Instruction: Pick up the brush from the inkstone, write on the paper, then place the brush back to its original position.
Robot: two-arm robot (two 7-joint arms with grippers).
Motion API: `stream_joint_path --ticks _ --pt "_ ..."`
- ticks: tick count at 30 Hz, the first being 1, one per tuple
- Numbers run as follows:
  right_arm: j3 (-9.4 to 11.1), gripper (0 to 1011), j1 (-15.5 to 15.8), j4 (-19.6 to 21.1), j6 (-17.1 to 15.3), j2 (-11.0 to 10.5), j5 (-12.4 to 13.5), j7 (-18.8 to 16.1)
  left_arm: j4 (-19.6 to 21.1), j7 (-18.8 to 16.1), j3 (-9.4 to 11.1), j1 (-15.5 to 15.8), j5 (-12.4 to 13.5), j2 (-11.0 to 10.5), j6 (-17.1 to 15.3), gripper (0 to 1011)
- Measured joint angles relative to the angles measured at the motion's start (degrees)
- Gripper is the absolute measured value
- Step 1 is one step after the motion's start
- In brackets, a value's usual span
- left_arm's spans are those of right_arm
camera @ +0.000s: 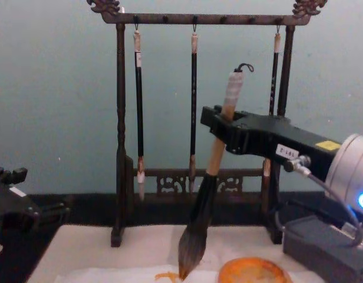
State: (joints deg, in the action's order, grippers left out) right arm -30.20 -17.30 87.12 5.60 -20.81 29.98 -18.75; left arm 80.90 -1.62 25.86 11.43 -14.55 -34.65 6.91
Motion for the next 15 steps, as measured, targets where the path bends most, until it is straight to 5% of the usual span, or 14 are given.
stream_joint_path --ticks 15 --pt "1.0 176 0.2 -1.7 -0.4 2.1 -2.1 -1.2 0.0 0.0 0.0 0.0 0.0 0.0 0.0 1009"
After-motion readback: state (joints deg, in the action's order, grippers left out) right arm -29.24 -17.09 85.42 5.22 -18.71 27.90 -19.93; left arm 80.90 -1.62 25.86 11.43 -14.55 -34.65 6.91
